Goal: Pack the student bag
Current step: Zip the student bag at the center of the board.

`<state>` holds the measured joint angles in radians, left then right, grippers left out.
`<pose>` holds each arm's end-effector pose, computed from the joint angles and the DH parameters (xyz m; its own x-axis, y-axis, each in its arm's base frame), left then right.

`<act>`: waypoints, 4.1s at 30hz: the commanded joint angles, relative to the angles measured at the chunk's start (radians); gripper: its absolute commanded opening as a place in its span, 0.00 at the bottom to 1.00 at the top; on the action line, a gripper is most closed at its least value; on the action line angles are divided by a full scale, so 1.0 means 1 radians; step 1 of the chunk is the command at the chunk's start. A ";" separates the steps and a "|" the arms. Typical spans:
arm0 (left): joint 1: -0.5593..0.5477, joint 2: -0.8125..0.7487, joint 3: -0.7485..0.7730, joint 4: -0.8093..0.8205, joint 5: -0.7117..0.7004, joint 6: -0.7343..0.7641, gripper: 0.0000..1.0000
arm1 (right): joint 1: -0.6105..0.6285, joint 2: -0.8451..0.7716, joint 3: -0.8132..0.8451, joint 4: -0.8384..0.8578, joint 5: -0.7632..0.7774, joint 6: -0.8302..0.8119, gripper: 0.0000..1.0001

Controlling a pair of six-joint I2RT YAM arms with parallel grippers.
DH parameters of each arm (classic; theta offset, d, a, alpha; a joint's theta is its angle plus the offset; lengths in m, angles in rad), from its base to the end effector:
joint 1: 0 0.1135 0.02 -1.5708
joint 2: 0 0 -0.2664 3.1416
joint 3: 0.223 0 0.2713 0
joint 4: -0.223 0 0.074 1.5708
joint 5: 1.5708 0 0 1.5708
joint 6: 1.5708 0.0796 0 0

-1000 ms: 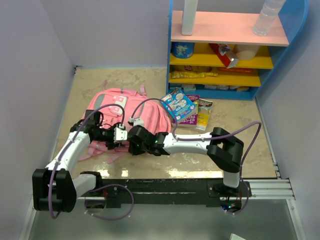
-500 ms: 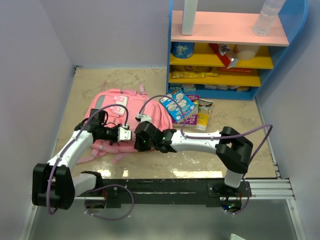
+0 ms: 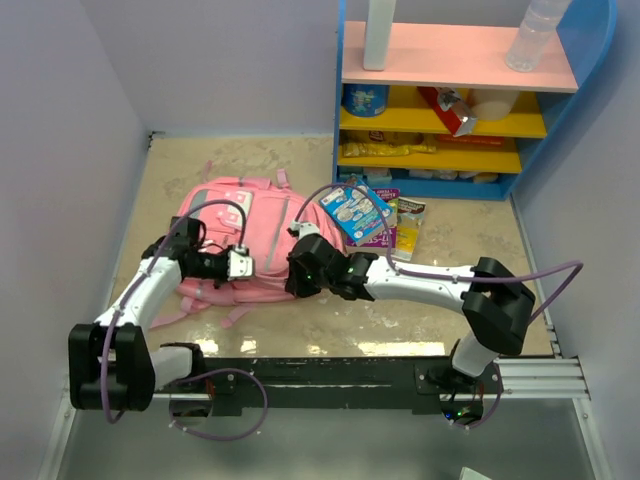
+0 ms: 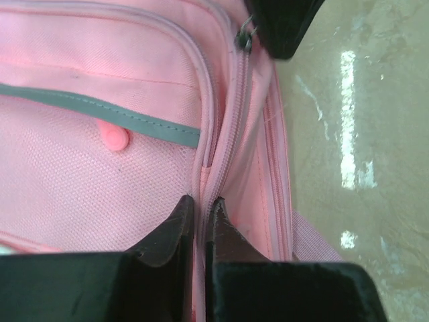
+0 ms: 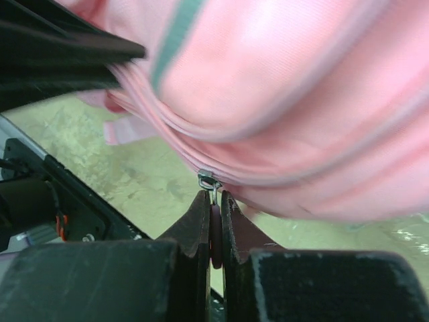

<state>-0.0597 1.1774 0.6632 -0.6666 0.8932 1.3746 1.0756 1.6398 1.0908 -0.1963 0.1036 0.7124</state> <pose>0.2208 -0.0753 0.1671 0.1467 0.6072 -0.7809 0.9705 0.0644 0.2324 0.2011 0.3550 0.1885 -0.7923 -0.0989 -0.6020 -0.4243 0.7984 0.4273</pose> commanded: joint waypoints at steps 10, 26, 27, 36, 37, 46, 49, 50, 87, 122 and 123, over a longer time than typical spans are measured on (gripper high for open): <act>0.422 0.131 0.119 -0.337 -0.312 0.405 0.00 | -0.126 -0.023 0.101 -0.120 0.163 -0.139 0.00; 0.449 0.131 0.234 -0.412 -0.171 0.433 0.46 | -0.171 0.006 0.113 -0.089 0.217 -0.298 0.00; 0.449 0.128 0.237 -0.412 -0.127 0.369 0.50 | -0.169 -0.007 0.103 -0.065 0.208 -0.298 0.00; 0.572 0.070 0.095 -0.304 -0.282 0.179 0.57 | -0.135 -0.063 -0.018 -0.019 0.188 -0.211 0.00; 0.580 0.056 0.052 -0.268 -0.299 0.161 0.56 | -0.129 -0.067 -0.023 -0.014 0.179 -0.205 0.00; 0.584 0.089 0.041 0.214 -0.324 -0.242 0.54 | 0.038 -0.023 0.032 -0.008 0.079 -0.189 0.00; 0.583 0.204 0.157 0.353 -0.297 -0.435 0.54 | 0.073 0.015 0.055 0.035 -0.025 -0.174 0.00; 0.580 0.273 0.195 0.373 -0.259 -0.530 0.52 | 0.093 0.029 0.064 0.058 -0.041 -0.168 0.00; 0.141 0.251 0.296 -0.547 -0.060 0.431 0.49 | 0.063 0.210 0.261 0.038 -0.107 -0.171 0.00; 0.032 0.199 0.204 -0.228 -0.094 0.230 0.35 | 0.063 0.207 0.276 0.041 -0.142 -0.157 0.00; 0.031 0.200 0.197 -0.200 -0.094 0.212 0.23 | 0.061 0.209 0.274 0.040 -0.139 -0.157 0.00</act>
<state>-0.0010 1.3613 0.8867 -1.0061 0.7715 1.6272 1.1374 1.9091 1.3495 -0.1715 -0.0109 0.5468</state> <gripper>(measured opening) 0.388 0.045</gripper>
